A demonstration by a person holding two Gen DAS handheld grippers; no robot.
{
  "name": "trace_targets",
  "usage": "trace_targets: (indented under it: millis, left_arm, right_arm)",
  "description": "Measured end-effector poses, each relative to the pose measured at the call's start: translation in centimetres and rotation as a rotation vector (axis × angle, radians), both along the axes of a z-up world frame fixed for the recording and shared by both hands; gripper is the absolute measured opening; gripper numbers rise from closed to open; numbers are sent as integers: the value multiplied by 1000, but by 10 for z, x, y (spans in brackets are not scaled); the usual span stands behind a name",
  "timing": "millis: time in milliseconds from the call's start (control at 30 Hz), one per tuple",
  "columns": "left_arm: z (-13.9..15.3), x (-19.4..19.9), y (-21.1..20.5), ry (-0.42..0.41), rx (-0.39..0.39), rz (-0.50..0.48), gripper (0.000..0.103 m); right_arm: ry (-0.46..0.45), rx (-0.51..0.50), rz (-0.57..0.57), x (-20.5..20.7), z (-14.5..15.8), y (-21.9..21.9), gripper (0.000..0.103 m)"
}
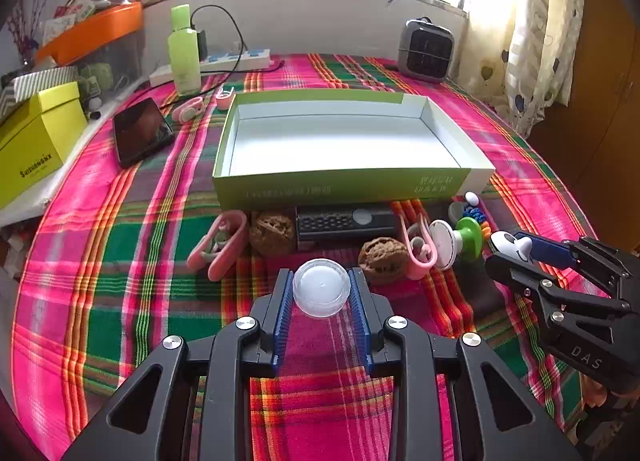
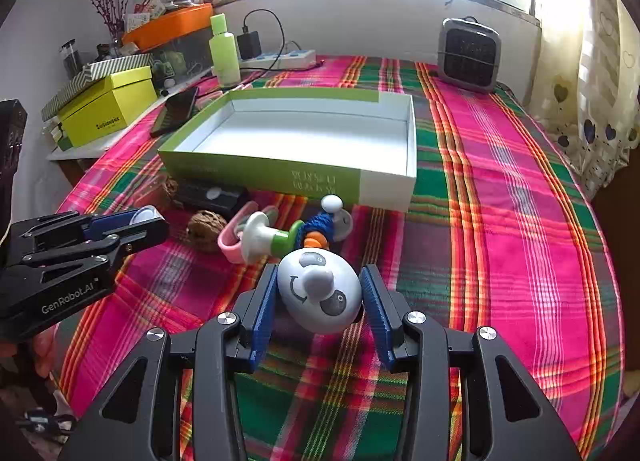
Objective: Organize objects
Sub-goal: 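Lift the white jar with the left gripper while the right gripper lifts the panda toy, then carry the jar and panda toy over the green box with both grippers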
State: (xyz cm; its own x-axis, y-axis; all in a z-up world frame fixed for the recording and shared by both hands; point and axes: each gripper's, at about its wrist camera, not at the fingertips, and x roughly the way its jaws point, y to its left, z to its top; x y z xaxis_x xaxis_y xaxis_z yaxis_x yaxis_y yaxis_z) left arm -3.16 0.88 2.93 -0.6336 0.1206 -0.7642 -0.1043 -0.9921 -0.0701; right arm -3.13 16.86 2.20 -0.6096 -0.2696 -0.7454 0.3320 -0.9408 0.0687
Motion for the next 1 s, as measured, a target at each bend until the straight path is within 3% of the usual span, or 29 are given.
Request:
trace_targets:
  millis: [467,1000]
  left_arm:
    - [22,-17,1,39,32,-19,26]
    - [32,-68,-13,43,44,3,26]
  right_arm:
    - [61,-14,26,-11,21,-10,43]
    - [86,-2,23,-59,36,-22,43]
